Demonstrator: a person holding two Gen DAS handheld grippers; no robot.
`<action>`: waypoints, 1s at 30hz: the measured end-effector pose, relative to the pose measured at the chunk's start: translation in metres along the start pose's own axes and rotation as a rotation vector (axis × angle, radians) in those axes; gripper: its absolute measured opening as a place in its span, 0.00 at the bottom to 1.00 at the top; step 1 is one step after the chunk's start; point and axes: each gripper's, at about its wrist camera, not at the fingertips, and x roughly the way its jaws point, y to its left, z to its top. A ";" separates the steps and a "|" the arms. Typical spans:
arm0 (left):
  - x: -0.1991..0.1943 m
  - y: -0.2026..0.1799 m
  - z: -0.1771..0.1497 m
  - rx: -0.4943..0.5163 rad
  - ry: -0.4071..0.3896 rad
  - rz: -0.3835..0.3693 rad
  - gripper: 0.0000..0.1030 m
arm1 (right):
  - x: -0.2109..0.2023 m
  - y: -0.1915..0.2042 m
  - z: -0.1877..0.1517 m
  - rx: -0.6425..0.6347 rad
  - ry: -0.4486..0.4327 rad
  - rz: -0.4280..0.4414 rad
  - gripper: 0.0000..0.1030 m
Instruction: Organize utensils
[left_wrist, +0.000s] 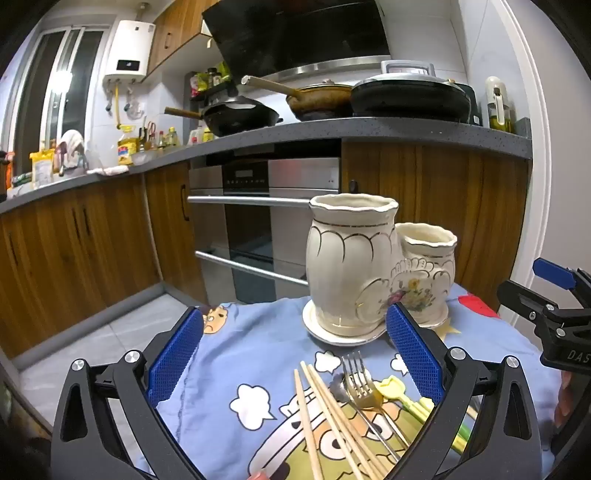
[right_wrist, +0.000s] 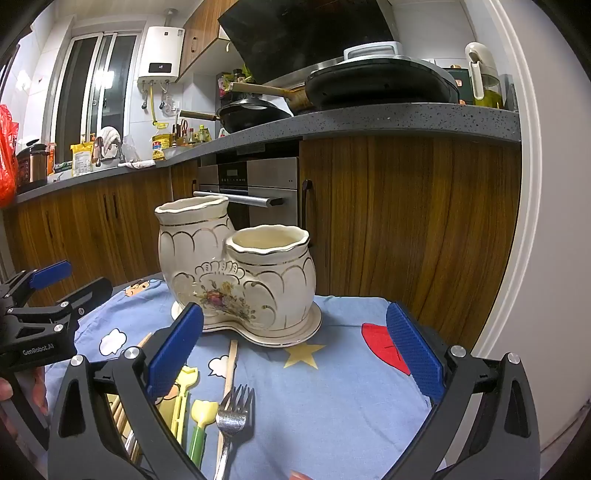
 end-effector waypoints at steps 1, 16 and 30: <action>0.000 0.000 0.000 0.000 0.001 0.000 0.95 | 0.000 0.000 0.000 0.001 0.001 0.000 0.95; 0.000 0.000 0.000 -0.004 0.004 -0.001 0.95 | 0.000 0.000 0.000 0.000 0.002 0.000 0.95; 0.001 0.001 -0.002 -0.003 -0.005 -0.011 0.95 | -0.001 0.000 0.000 0.000 0.001 0.000 0.95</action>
